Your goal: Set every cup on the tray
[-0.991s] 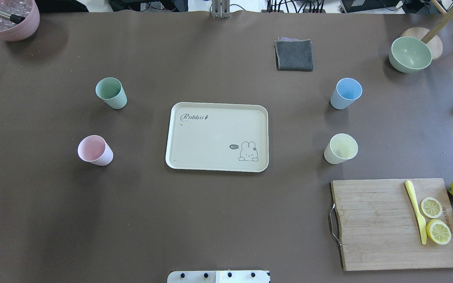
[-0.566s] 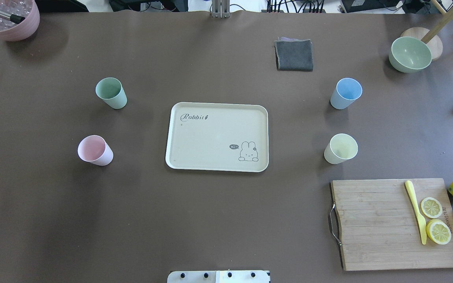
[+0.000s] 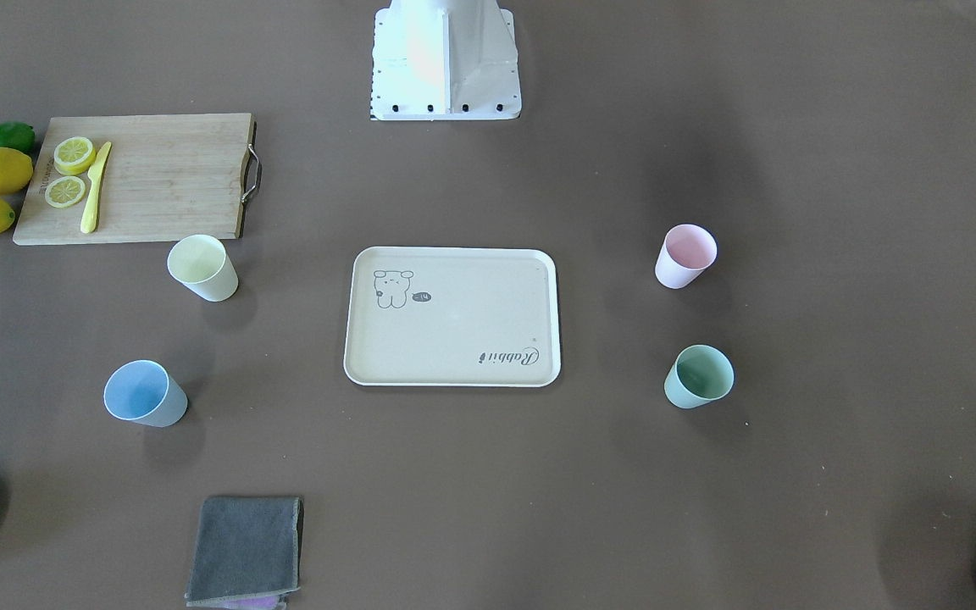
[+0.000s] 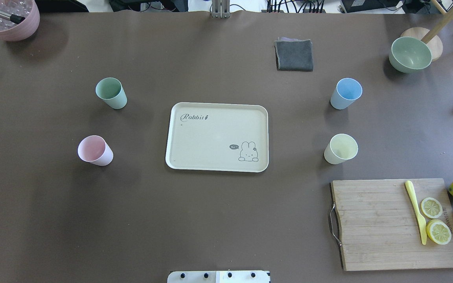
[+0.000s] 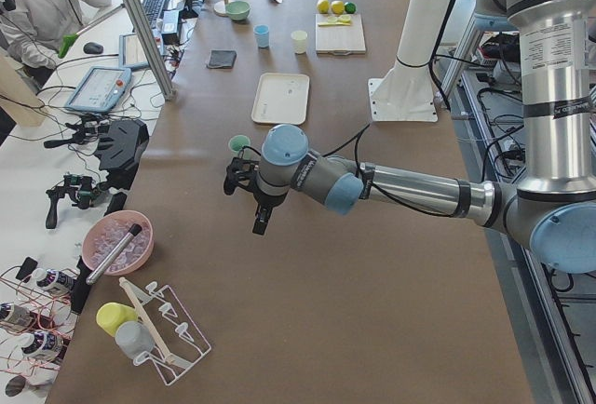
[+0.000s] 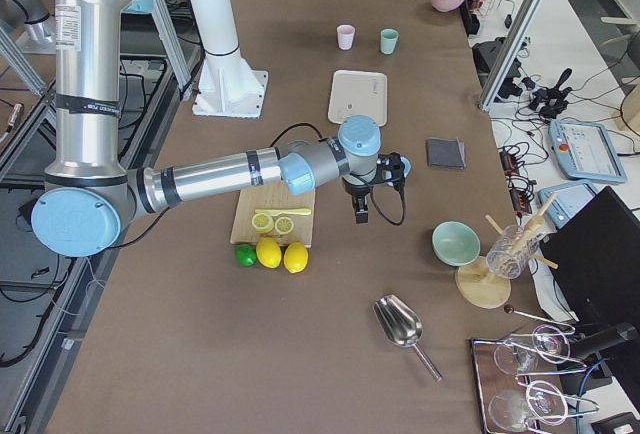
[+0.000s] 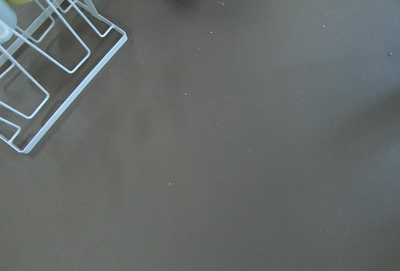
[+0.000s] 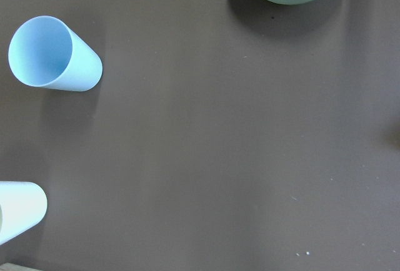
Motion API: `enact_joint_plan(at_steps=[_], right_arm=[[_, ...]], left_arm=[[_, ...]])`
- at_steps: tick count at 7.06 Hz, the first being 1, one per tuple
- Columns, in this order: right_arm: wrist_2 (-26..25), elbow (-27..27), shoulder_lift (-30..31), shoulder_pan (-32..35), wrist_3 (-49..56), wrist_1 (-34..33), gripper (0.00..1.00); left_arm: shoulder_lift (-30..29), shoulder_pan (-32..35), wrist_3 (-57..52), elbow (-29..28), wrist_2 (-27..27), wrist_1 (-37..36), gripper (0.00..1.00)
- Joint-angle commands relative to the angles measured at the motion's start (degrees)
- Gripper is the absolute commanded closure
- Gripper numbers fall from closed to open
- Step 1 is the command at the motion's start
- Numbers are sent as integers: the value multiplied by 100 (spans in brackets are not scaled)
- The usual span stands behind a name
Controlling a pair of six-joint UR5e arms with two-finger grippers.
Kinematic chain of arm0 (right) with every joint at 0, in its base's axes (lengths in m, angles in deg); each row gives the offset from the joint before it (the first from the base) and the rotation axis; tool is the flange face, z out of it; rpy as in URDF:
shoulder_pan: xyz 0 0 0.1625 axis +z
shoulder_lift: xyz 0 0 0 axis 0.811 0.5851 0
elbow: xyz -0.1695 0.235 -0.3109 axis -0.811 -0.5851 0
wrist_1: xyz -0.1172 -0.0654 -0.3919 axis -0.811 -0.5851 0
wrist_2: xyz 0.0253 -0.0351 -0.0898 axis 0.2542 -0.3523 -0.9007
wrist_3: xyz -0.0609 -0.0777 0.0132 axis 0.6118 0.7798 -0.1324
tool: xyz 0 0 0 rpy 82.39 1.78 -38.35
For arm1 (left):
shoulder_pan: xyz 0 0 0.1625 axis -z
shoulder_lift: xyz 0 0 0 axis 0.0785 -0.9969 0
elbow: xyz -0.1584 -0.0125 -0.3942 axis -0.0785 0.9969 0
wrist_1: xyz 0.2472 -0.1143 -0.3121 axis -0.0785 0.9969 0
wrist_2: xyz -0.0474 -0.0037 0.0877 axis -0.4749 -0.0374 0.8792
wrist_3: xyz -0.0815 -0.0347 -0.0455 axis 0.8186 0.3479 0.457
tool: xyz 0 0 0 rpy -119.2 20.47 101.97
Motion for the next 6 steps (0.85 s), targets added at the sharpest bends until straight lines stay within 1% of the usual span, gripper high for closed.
enact_joint_plan(at_steps=[1,2,3,4,5,6], right_arm=[[-428,34,-230,-788,-1227,469,2],[-446,60,-424,-1061,-1571,469,2],[-682,60,-661,-1490,-2071,469,2],[-1041,69,-863,-1965,-2563,469,3],[-1349,34,-978,-2378,-2759,469,4],[-1465,8,-1084,-2626,-2944,469,4]], left_arm=[[-513,-982,1436,227,377,-10,4],[-716,-1343,1860,236,562,-10,4],[-1005,-1677,2239,193,711,-45,4],[-1182,-1915,2486,149,730,-54,5],[-1332,-2065,2611,87,739,-62,5],[-1611,-2258,2847,-70,809,-71,5]])
